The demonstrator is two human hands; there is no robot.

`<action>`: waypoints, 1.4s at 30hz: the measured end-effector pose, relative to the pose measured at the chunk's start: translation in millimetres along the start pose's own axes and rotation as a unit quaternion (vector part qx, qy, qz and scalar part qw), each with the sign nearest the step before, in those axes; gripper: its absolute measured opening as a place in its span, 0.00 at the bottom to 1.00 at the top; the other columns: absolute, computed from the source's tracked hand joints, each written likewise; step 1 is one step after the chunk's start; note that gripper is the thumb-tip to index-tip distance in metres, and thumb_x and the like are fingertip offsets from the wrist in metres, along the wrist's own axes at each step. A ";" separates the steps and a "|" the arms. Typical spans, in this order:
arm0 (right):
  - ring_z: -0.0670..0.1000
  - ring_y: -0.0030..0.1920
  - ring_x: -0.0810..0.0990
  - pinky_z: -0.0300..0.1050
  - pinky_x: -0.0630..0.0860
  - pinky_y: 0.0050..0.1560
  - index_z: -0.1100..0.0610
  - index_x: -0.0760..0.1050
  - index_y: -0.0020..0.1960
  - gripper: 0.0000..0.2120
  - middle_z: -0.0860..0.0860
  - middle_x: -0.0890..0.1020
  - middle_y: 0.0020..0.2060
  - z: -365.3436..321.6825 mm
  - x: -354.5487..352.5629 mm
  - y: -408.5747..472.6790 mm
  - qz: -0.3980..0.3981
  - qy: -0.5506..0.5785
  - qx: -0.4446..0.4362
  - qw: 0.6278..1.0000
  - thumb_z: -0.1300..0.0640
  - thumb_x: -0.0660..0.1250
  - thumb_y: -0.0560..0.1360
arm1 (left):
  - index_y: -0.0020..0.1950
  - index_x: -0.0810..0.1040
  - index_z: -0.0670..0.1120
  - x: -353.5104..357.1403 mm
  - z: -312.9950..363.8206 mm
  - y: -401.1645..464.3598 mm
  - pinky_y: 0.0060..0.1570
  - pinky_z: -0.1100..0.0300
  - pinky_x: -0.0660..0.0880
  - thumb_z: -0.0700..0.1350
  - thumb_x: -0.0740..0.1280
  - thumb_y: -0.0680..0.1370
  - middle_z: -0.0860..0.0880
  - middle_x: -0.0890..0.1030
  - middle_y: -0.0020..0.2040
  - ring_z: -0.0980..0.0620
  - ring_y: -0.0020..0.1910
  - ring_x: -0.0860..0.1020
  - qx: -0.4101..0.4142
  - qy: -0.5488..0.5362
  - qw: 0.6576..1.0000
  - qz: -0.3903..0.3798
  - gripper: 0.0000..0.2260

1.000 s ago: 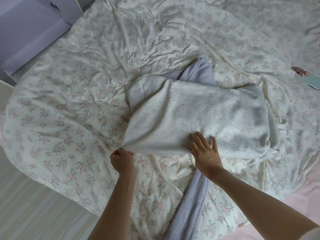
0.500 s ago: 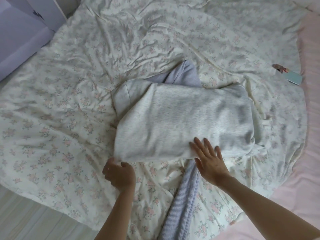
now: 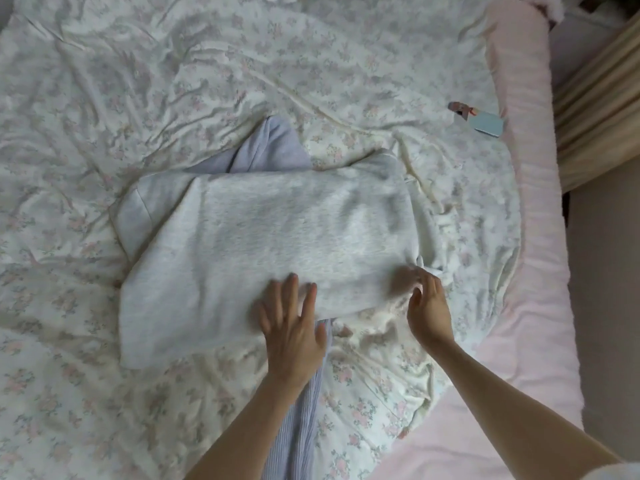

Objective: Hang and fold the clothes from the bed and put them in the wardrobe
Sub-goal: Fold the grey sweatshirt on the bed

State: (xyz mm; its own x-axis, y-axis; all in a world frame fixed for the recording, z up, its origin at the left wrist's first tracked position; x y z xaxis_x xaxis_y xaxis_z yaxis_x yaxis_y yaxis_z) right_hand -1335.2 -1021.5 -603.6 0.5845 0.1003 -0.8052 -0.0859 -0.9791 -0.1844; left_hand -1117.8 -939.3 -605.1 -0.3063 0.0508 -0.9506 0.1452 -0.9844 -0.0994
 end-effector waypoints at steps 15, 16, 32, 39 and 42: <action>0.54 0.48 0.77 0.54 0.76 0.48 0.60 0.72 0.57 0.09 0.55 0.76 0.54 53.8 -25.5 46.9 -0.043 0.084 0.064 0.993 0.61 0.57 0.79 | 0.65 0.74 0.39 21.4 32.0 57.6 0.64 0.31 0.61 0.29 0.77 0.57 0.42 0.76 0.65 0.38 0.66 0.73 0.105 0.116 0.988 0.006 0.36; 0.57 0.47 0.78 0.55 0.76 0.46 0.61 0.71 0.56 0.08 0.57 0.77 0.52 57.4 -31.0 48.2 -0.029 0.094 0.060 0.993 0.63 0.57 0.79 | 0.65 0.74 0.38 17.2 28.2 57.2 0.63 0.32 0.63 0.26 0.75 0.57 0.41 0.77 0.64 0.39 0.64 0.74 0.104 0.103 0.989 0.020 0.36; 0.54 0.57 0.75 0.49 0.77 0.53 0.59 0.49 0.75 0.37 0.58 0.69 0.64 43.9 -18.6 11.8 -0.044 0.499 0.319 0.805 0.56 0.68 0.75 | 0.76 0.56 0.52 11.9 18.9 40.2 0.70 0.39 0.51 0.67 0.55 0.72 0.49 0.57 0.77 0.44 0.75 0.55 0.112 0.086 0.982 -0.127 0.35; 0.56 0.53 0.80 0.51 0.80 0.47 0.62 0.69 0.64 0.30 0.57 0.80 0.54 1.9 8.7 28.8 -0.050 0.615 0.418 0.667 0.56 0.76 0.67 | 0.76 0.43 0.57 17.4 37.5 38.8 0.70 0.35 0.42 0.69 0.44 0.72 0.54 0.44 0.77 0.46 0.76 0.41 0.106 0.090 0.976 -0.168 0.36; 0.54 0.48 0.79 0.51 0.77 0.54 0.62 0.74 0.51 0.16 0.55 0.81 0.47 -6.8 5.0 32.6 -0.075 0.564 0.426 0.703 0.57 0.75 0.68 | 0.76 0.42 0.59 12.1 37.8 36.3 0.71 0.41 0.35 0.68 0.38 0.69 0.57 0.38 0.76 0.51 0.74 0.34 0.080 0.068 0.980 -0.170 0.36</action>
State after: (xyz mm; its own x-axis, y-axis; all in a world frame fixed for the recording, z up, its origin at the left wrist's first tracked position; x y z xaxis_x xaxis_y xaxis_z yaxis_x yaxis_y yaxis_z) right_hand -1329.5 -1054.1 -609.8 0.8656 -0.4836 0.1299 -0.1268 -0.4627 -0.8774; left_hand -1151.8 -980.7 -609.1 -0.1810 0.3912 -0.9023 -0.0961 -0.9201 -0.3796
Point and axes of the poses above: each hand's wrist, its own y-axis towards the middle knuckle, its own x-axis out of the palm, z = x × y, the point moved 3 cm from there along y, towards the middle knuckle
